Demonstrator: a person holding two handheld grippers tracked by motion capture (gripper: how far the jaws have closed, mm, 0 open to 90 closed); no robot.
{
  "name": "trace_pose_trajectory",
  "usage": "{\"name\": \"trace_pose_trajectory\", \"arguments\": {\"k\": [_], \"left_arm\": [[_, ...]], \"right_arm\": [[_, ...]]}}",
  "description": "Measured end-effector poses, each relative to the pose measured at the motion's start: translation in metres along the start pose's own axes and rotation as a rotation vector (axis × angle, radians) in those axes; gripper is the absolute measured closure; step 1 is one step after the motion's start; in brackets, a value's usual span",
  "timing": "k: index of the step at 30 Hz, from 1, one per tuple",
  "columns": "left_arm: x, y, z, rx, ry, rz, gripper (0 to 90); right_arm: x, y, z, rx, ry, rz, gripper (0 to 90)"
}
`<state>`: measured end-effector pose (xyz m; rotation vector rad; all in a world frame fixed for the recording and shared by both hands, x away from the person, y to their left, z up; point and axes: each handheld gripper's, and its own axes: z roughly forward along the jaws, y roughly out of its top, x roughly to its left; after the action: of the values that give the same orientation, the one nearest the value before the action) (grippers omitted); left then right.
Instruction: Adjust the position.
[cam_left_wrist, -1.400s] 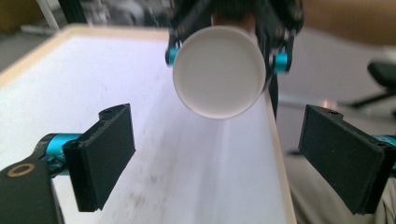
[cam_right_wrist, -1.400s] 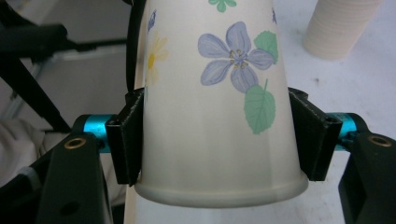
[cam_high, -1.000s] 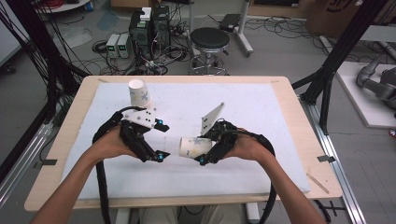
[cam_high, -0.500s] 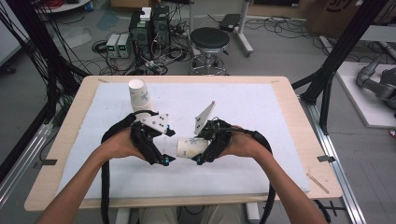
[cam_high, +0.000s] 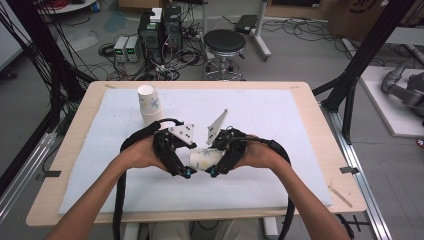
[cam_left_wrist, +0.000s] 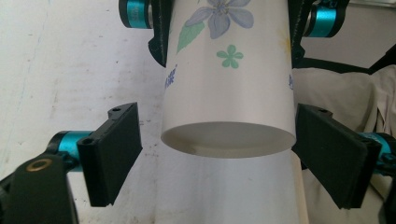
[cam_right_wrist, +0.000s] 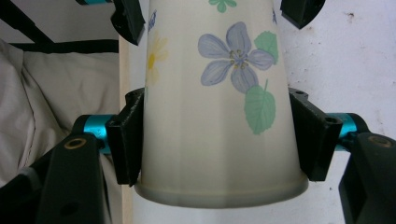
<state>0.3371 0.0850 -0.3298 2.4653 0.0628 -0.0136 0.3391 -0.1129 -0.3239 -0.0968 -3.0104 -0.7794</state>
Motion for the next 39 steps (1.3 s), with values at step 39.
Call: {"name": "trace_pose_trajectory", "arguments": {"k": [39], "left_arm": [[0.001, -0.017, 0.015, -0.035, -0.023, -0.022, 36.6]], "right_arm": [[-0.004, -0.004, -0.008, -0.108, 0.002, -0.005, 15.7]]}}
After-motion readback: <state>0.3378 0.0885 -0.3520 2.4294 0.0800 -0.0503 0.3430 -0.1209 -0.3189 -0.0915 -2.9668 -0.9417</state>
